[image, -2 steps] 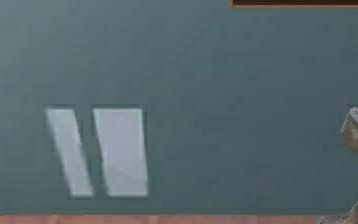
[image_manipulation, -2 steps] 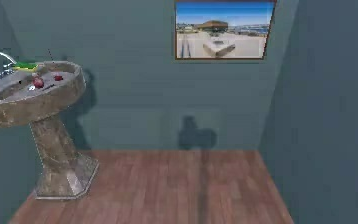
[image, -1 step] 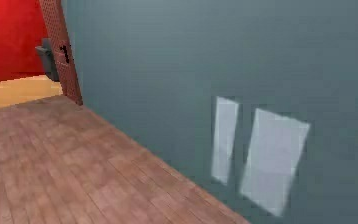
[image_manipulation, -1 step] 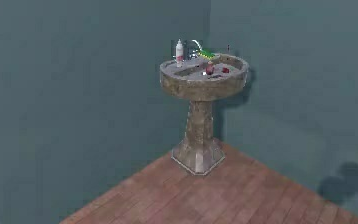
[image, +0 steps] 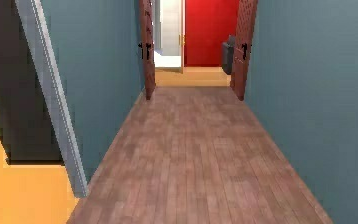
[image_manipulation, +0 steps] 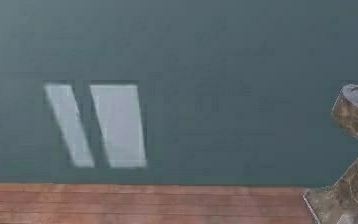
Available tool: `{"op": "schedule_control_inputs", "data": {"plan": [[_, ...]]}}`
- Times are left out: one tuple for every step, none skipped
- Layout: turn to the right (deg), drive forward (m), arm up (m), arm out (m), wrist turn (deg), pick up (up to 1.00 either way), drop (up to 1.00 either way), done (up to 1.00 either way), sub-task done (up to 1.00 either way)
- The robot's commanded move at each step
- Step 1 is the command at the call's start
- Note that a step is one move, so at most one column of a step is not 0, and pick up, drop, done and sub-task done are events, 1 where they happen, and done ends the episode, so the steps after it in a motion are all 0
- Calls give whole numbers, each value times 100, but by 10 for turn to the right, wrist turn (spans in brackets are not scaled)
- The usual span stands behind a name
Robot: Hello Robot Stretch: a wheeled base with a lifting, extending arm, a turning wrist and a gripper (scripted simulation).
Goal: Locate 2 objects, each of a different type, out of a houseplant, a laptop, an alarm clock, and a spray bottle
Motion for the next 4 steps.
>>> {"op": "schedule_control_inputs", "data": {"plan": [[-240, 0, 0, 0, 0, 0, 0, 0, 0], [0, 100, 0, 0, 0, 0, 0, 0, 0], [-450, 0, 0, 0, 0, 0, 0, 0, 0], [-210, 0, 0, 0, 0, 0, 0, 0, 0]]}}
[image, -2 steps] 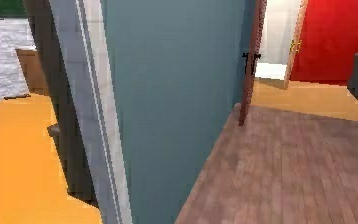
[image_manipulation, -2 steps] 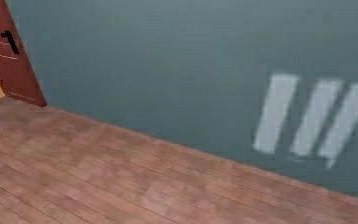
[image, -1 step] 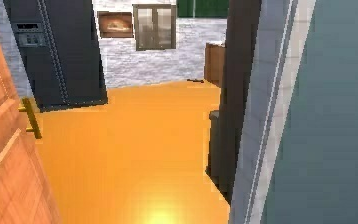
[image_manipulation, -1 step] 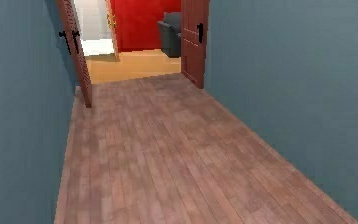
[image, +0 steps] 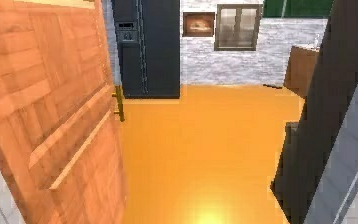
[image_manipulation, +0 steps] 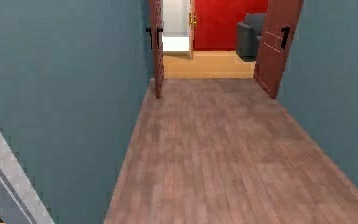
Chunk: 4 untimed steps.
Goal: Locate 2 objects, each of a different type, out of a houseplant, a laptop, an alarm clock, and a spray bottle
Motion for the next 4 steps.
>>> {"op": "schedule_control_inputs", "data": {"plan": [[0, 75, 0, 0, 0, 0, 0, 0, 0], [300, 0, 0, 0, 0, 0, 0, 0, 0], [30, 0, 0, 0, 0, 0, 0, 0, 0], [-150, 0, 0, 0, 0, 0, 0, 0, 0]]}}
